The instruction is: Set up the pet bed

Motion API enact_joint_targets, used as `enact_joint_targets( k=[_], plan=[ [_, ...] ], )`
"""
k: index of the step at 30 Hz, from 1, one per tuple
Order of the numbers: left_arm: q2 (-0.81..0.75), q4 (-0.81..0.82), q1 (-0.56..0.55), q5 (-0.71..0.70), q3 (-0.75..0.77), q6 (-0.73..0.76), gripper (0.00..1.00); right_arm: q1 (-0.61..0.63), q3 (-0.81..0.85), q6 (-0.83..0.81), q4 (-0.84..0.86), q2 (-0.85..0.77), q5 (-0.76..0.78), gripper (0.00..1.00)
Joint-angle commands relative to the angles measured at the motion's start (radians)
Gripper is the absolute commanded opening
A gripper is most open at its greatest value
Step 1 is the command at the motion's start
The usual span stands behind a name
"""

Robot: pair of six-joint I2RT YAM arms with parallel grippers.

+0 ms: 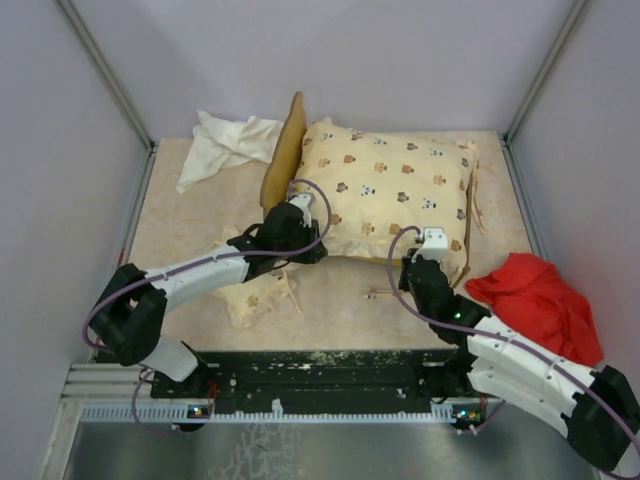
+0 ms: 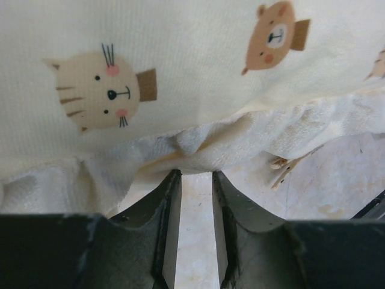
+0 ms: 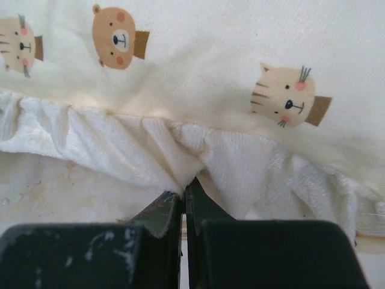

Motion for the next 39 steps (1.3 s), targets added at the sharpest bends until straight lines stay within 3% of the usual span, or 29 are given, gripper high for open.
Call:
enact_joint_targets(
  k=[1, 10, 22, 25, 26, 27, 29, 30, 34, 39],
  plan=[
    [-0.093, 0.007, -0.022, 0.015, -0.002, 0.053, 0.36, 0.006, 0.078, 0.024, -0.128, -0.111, -0.055, 0.0],
    [-0.165, 0.042, -0.07, 0.013, -0.085, 0.096, 0.46, 0.007, 0.118, 0.011, -0.177, -0.238, -0.145, 0.0],
    [0.021, 0.217, -0.101, -0.078, -0.079, 0.2, 0.56, 0.007, 0.103, 0.02, -0.15, -0.195, -0.145, 0.0],
    [0.076, 0.193, -0.104, -0.14, -0.042, 0.207, 0.56, 0.006, 0.09, 0.027, -0.144, -0.206, -0.143, 0.0],
    [0.082, 0.188, -0.105, -0.162, -0.036, 0.207, 0.54, 0.006, 0.085, 0.028, -0.145, -0.211, -0.14, 0.0],
    [0.079, 0.187, -0.105, -0.178, -0.037, 0.205, 0.46, 0.006, 0.081, 0.031, -0.152, -0.215, -0.135, 0.0],
    [0.048, 0.191, -0.105, -0.217, -0.057, 0.206, 0.13, 0.007, 0.076, 0.054, -0.184, -0.224, -0.105, 0.0],
    [0.03, 0.184, -0.105, -0.22, -0.068, 0.21, 0.03, 0.007, 0.075, 0.07, -0.208, -0.231, -0.08, 0.0],
    [-0.038, 0.097, -0.101, -0.199, -0.098, 0.18, 0.0, -0.012, 0.107, 0.139, -0.362, -0.261, 0.05, 0.0],
    [-0.092, 0.028, -0.076, -0.092, -0.122, 0.113, 0.0, -0.048, 0.115, 0.178, -0.406, -0.248, 0.1, 0.0]
  ],
)
